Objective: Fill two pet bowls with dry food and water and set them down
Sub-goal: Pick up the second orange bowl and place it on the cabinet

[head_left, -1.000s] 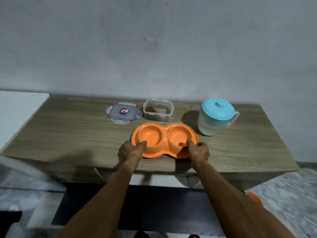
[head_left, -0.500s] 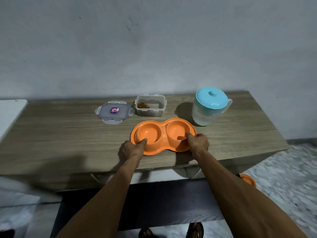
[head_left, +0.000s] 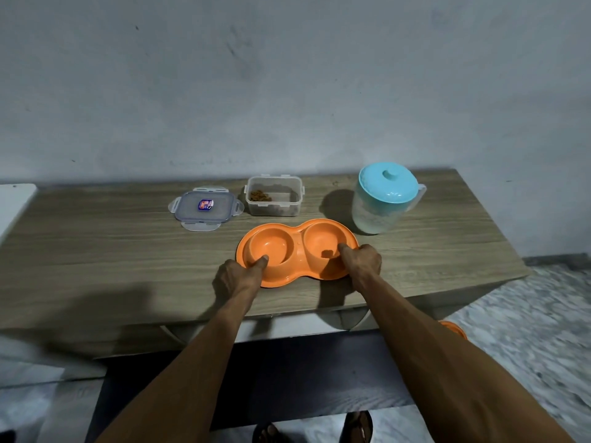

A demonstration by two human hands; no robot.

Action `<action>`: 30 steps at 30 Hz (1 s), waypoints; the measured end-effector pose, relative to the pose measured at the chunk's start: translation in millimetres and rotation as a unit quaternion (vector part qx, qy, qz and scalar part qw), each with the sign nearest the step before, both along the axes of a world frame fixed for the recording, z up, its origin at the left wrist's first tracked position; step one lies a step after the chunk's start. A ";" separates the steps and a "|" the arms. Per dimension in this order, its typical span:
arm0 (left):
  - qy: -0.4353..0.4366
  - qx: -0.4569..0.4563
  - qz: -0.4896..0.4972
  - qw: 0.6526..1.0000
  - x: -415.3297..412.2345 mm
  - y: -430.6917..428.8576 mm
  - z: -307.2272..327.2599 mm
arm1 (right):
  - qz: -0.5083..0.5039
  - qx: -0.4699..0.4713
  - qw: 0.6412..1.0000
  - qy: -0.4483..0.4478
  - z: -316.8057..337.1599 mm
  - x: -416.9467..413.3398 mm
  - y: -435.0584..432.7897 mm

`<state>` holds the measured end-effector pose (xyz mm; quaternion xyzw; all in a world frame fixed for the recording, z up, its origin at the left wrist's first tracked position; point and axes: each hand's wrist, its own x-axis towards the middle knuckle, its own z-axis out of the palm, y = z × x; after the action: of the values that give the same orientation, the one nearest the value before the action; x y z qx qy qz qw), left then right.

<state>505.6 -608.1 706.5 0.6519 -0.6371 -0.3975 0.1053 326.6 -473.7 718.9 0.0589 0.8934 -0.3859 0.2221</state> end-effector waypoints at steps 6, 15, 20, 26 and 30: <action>0.009 -0.068 -0.070 0.995 4.0 8.7 20.7 | 0.061 0.046 0.984 0.162 22.0 3.6 -15.9; -0.067 -0.147 -0.271 0.949 24.0 -0.6 -0.6 | 0.144 -0.043 0.972 0.178 35.1 -12.3 -88.1; -0.079 -0.167 -0.271 0.945 21.2 -2.2 -12.5 | 0.150 -0.075 0.981 0.095 28.0 -34.9 -137.1; -0.098 -0.183 -0.286 0.936 22.9 -2.5 -17.3 | 0.148 -0.078 0.986 -0.005 21.3 -44.4 -156.3; -0.100 -0.173 -0.287 0.937 22.4 -1.4 -14.8 | 0.149 -0.111 0.982 -0.036 24.9 -43.7 -154.1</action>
<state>527.9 -609.5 691.6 0.4492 -0.8635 -0.2268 0.0338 282.9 -627.8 743.7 -0.0860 0.8353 -0.4432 0.3138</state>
